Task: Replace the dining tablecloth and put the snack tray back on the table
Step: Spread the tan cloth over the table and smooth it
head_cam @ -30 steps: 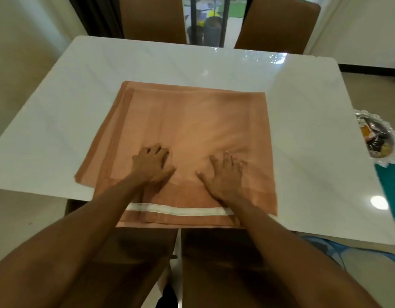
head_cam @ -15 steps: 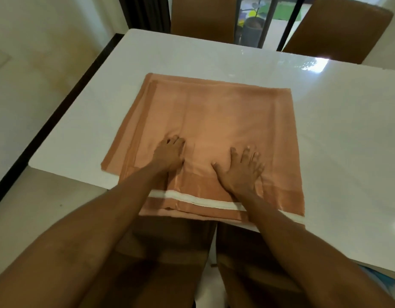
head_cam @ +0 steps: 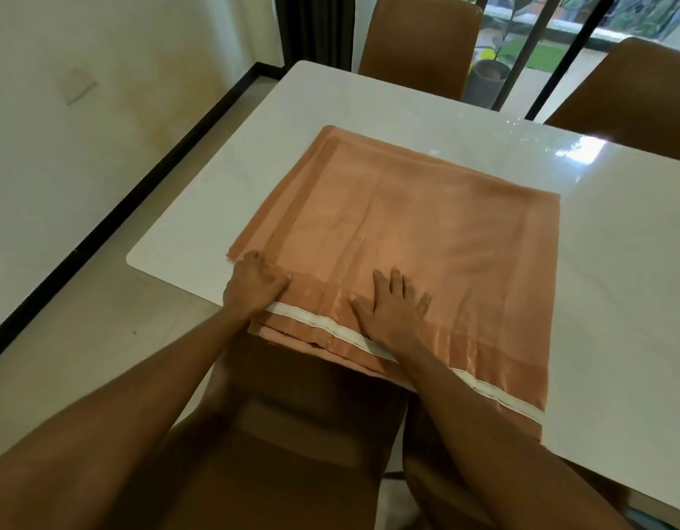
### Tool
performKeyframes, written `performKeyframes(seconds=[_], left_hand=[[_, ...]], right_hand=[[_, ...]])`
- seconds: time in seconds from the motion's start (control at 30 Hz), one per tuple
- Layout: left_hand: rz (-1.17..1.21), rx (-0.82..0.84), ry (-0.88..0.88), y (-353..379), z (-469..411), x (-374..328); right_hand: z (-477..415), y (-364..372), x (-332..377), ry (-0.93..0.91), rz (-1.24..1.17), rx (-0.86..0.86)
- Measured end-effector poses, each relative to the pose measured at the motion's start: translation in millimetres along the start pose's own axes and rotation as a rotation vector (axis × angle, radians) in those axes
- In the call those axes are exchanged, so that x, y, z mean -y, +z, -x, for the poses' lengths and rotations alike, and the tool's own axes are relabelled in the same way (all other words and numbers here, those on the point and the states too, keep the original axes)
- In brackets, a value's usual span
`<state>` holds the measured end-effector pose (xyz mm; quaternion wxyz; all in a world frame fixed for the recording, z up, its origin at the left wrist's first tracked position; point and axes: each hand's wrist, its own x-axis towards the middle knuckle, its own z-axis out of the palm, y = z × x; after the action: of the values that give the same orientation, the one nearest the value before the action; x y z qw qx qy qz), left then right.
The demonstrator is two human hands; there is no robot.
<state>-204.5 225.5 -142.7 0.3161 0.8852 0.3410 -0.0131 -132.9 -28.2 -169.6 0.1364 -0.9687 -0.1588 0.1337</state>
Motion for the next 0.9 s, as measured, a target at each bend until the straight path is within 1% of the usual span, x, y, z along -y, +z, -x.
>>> performKeyframes(seconds=[0.1,0.17,0.23,0.27,0.3,0.33,0.4,0.47,0.53,0.6,0.67,0.73,0.77,0.9], left_hand=[[0.076,0.115,-0.136,-8.1,-7.3,-16.7],[0.233,0.208,-0.186,-14.3,-10.5,-29.6],[0.389,0.313,-0.214,-17.7,-7.0,-46.3],[0.43,0.332,-0.189,-18.2,-3.9,-55.1],[0.437,0.324,-0.126,-17.3,-1.2,-64.5],[0.414,0.316,-0.042,-15.4,3.4,-74.8],[0.359,0.354,0.104,-10.5,14.7,-97.2],[0.33,0.427,0.257,-0.8,31.4,-124.6],[0.291,0.457,0.434,7.0,49.3,-150.6],[0.213,0.513,0.593,16.4,73.6,-181.6],[0.108,0.58,0.709,28.5,92.6,-202.5],[0.024,0.597,0.788,43.2,109.2,-219.4],[-0.007,0.597,0.809,51.4,117.1,-226.3],[-0.166,0.673,0.885,87.9,147.1,-247.6]], right_hand=[[4.6,2.1,1.2,-0.031,0.023,0.05],[5.1,-2.4,-4.6,-0.033,0.004,0.093],[3.2,-11.5,-6.9,-0.021,-0.043,0.142],[1.7,-16.5,-6.1,-0.018,-0.071,0.163],[-0.5,-23.8,-5.2,-0.01,-0.121,0.175],[-2.5,-32.1,-4.2,0.008,-0.22,0.185],[-9.0,-52.4,-1.2,0.085,-0.551,0.191],[-15.4,-77.4,-2.6,0.148,-0.815,0.134],[-23.9,-99.3,-3.9,0.172,-0.914,0.043],[-26.1,-122.6,-18.5,0.187,-0.961,-0.036],[-29.3,-140.8,-37.1,0.207,-0.976,-0.084],[-28.9,-154.4,-61.2,0.224,-0.962,-0.067],[-26.8,-159.1,-73.4,0.222,-0.889,-0.037],[-5.7,-158.5,-119.3,0.154,-0.378,0.061]])
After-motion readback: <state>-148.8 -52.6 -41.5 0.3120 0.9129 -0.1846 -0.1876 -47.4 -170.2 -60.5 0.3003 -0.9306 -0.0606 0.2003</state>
